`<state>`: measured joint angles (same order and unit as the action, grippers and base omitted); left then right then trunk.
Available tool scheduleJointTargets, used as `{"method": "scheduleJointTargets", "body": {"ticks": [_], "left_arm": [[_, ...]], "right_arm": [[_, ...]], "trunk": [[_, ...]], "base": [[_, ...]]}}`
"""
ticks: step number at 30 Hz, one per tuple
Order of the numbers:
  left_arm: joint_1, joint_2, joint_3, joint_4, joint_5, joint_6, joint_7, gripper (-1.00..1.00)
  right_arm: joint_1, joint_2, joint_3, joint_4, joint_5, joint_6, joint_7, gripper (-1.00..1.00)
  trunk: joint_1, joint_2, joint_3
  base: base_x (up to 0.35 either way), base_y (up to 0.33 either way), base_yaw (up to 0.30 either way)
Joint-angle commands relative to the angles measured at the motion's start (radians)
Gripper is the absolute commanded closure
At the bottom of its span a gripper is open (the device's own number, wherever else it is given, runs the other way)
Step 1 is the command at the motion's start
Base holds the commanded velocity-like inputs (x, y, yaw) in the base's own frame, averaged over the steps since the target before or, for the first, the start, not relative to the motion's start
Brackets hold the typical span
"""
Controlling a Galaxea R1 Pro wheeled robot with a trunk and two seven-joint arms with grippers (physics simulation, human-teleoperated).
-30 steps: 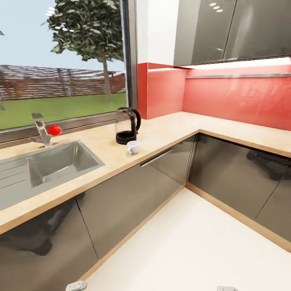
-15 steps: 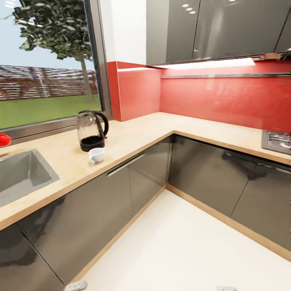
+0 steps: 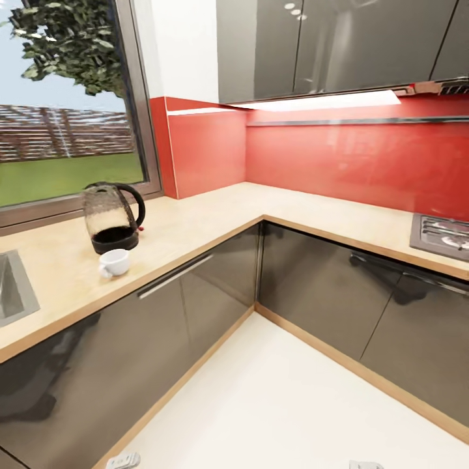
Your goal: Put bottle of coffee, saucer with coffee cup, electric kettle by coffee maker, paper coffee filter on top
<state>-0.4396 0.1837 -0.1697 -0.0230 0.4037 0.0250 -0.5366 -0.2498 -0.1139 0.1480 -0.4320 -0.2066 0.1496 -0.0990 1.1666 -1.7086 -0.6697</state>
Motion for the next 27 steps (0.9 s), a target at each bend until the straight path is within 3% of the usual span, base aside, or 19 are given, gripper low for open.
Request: {"method": "scheduleJointTargets", "body": {"ticks": [1, 6, 15, 27], "left_arm": [[-0.001, 0.000, -0.008, 0.000, 0.010, 0.003, -0.003, -1.00], [0.000, 0.000, -0.008, 0.000, 0.010, 0.003, -0.003, -1.00], [-0.001, 0.000, -0.008, 0.000, 0.010, 0.003, -0.003, -1.00], [-0.001, 0.000, -0.008, 0.000, 0.011, 0.003, -0.003, -1.00]], "right_arm": [[0.000, -0.001, 0.008, -0.002, -0.010, 0.004, -0.007, -1.00], [0.000, -0.001, 0.008, -0.002, -0.009, 0.004, -0.008, -1.00], [0.000, -0.001, 0.010, -0.001, -0.007, 0.005, -0.007, -1.00], [0.000, -0.001, 0.014, 0.062, -0.007, 0.005, -0.006, -1.00]], "trunk": [[0.000, 0.000, -0.001], [0.000, 0.000, -0.001], [0.000, 0.000, -0.001], [0.000, 0.000, -0.001]], "base": [[0.207, -0.268, 0.040], [0.183, -0.240, 0.150], [0.028, -0.059, 0.235], [0.001, -0.271, 0.025]]}}
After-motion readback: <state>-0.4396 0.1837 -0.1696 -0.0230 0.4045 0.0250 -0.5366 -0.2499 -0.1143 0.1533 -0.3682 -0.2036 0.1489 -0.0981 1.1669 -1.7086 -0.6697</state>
